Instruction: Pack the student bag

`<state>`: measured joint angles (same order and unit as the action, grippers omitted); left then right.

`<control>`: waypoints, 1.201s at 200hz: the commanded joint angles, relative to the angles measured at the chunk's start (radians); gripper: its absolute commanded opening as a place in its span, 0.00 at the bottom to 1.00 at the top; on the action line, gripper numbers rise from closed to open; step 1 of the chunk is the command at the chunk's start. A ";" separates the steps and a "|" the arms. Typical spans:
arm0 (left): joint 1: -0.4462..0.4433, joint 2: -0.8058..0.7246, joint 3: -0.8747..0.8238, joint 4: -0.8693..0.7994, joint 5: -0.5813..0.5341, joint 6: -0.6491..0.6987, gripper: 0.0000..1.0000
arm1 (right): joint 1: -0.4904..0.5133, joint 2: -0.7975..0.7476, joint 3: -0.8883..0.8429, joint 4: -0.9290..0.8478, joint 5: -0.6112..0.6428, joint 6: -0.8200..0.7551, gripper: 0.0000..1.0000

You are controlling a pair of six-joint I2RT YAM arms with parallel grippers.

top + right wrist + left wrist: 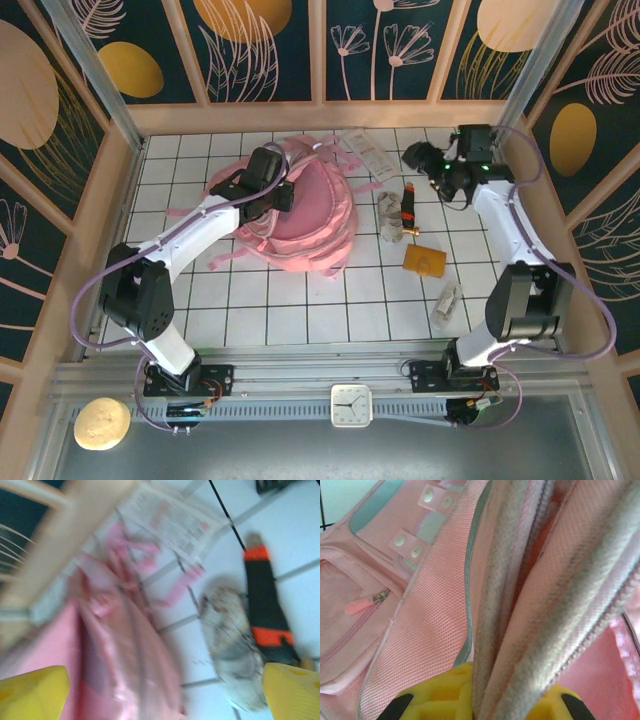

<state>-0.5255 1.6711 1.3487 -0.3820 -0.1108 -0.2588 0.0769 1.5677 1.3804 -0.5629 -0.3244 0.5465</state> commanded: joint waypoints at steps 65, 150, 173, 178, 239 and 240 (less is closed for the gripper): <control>0.005 -0.049 0.140 -0.064 0.103 -0.089 0.00 | 0.200 0.243 0.117 -0.333 0.351 -0.271 0.98; 0.012 -0.081 0.063 -0.167 -0.042 -0.094 0.00 | 0.208 0.517 0.357 -0.293 0.286 -0.295 0.87; 0.015 -0.087 0.048 -0.170 -0.043 -0.090 0.00 | 0.208 0.569 0.395 -0.295 0.288 -0.298 0.87; 0.015 -0.089 0.046 -0.167 -0.038 -0.089 0.00 | 0.208 0.578 0.401 -0.296 0.291 -0.299 0.87; 0.016 -0.073 0.058 -0.158 -0.021 -0.092 0.00 | 0.205 0.649 0.425 -0.319 0.329 -0.316 0.87; 0.016 -0.073 0.058 -0.159 -0.021 -0.092 0.00 | 0.205 0.650 0.425 -0.319 0.330 -0.316 0.87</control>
<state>-0.5224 1.6253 1.3949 -0.5419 -0.1135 -0.3199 0.2779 2.1853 1.7821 -0.8467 -0.0269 0.2512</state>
